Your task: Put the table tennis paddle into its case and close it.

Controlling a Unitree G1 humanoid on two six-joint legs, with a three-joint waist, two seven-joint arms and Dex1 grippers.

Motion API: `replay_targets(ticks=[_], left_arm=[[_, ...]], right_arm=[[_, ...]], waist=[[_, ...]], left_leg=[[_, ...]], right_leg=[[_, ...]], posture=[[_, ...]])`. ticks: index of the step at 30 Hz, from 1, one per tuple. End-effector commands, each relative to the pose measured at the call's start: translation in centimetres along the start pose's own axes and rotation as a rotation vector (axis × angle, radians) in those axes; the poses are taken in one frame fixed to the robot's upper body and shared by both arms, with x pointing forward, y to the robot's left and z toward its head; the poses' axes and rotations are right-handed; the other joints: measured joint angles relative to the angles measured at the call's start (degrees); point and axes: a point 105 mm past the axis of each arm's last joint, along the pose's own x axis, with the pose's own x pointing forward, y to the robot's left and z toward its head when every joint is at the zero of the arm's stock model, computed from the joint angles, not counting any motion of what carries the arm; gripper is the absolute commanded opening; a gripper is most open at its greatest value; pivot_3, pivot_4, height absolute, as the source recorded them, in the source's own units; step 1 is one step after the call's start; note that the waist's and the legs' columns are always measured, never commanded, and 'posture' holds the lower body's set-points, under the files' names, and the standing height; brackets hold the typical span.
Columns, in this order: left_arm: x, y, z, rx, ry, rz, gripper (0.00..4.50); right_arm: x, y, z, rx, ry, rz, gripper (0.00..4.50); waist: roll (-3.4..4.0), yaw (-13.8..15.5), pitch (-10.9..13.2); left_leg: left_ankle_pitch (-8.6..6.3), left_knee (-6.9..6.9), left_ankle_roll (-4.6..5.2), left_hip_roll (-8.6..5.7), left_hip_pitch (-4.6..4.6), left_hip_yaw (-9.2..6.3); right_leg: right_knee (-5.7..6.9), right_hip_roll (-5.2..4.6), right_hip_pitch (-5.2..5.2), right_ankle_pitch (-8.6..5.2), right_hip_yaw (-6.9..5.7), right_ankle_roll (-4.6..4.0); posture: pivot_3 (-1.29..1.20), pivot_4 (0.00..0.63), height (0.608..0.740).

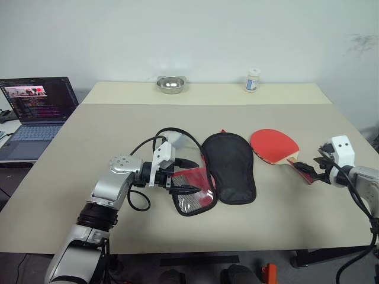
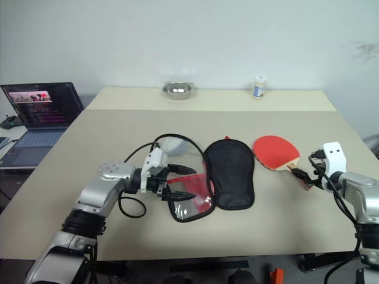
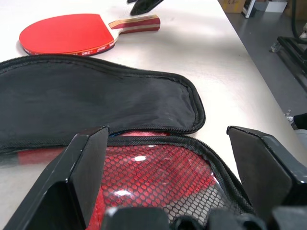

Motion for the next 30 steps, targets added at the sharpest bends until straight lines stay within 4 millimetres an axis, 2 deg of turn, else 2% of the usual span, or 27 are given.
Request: replay_targets(ticks=[1,7,14,18,23,26,30], left_arm=[[-0.1,0.1,1.1,0.044,-0.004,-0.007,4.3],[-0.7,0.2,0.8,0.042,0.016,0.0,4.3],[-0.7,0.3,1.0,0.048,0.02,0.001,4.3],[-0.8,0.5,1.2,0.052,0.026,0.002,4.3],[-0.5,0.5,1.3,0.052,0.023,0.0,4.3],[-0.4,0.4,1.3,0.049,0.022,0.003,4.3],[-0.6,0.3,1.2,0.044,0.024,0.012,4.3]], right_arm=[[0.7,-0.3,0.4,-0.03,-0.007,0.007,4.48],[2.0,-1.0,-0.8,-0.041,0.044,-0.002,4.48],[2.9,-0.2,-1.0,-0.035,0.053,0.022,4.48],[3.9,0.9,-1.3,-0.038,0.063,0.037,3.62],[4.4,1.6,-1.3,-0.049,0.072,0.046,2.04],[4.4,1.1,-1.2,-0.049,0.073,0.005,1.16],[3.8,0.4,-0.3,-0.03,0.039,-0.039,1.07]], waist=[[0.0,0.0,0.0],[0.0,-0.1,0.0],[0.0,-0.2,0.0],[-0.03,-0.4,0.0],[-0.04,-0.5,0.0],[-0.05,-0.5,0.0],[-0.05,-0.5,0.0]], left_leg=[[0.0,0.0,0.0,0.0,0.0,0.0],[0.0,0.0,0.0,0.0,-0.01,0.01],[0.0,0.07,-0.01,0.04,0.06,0.04],[0.01,0.08,-0.01,0.13,0.1,0.05],[0.02,0.1,-0.03,0.26,0.23,0.08],[0.03,0.11,-0.04,0.32,0.28,0.09],[0.05,0.12,-0.08,0.33,0.32,0.09]], right_leg=[[0.0,0.0,0.0,0.03,0.0,-0.05],[-0.01,0.0,0.0,0.15,0.0,-0.26],[0.11,0.0,0.01,0.16,0.04,-0.26],[0.13,0.0,0.02,0.17,0.07,-0.27],[0.14,0.05,0.09,0.2,0.09,-0.31],[0.14,0.11,0.12,0.2,0.1,-0.3],[0.14,0.11,0.18,0.2,0.11,-0.3]], posture=[[0.0,0.15,0.74],[0.0,0.15,0.74],[0.0,0.15,0.74],[0.0,0.15,0.74],[0.0,0.15,0.74],[0.0,0.15,0.74],[0.0,0.15,0.74]])
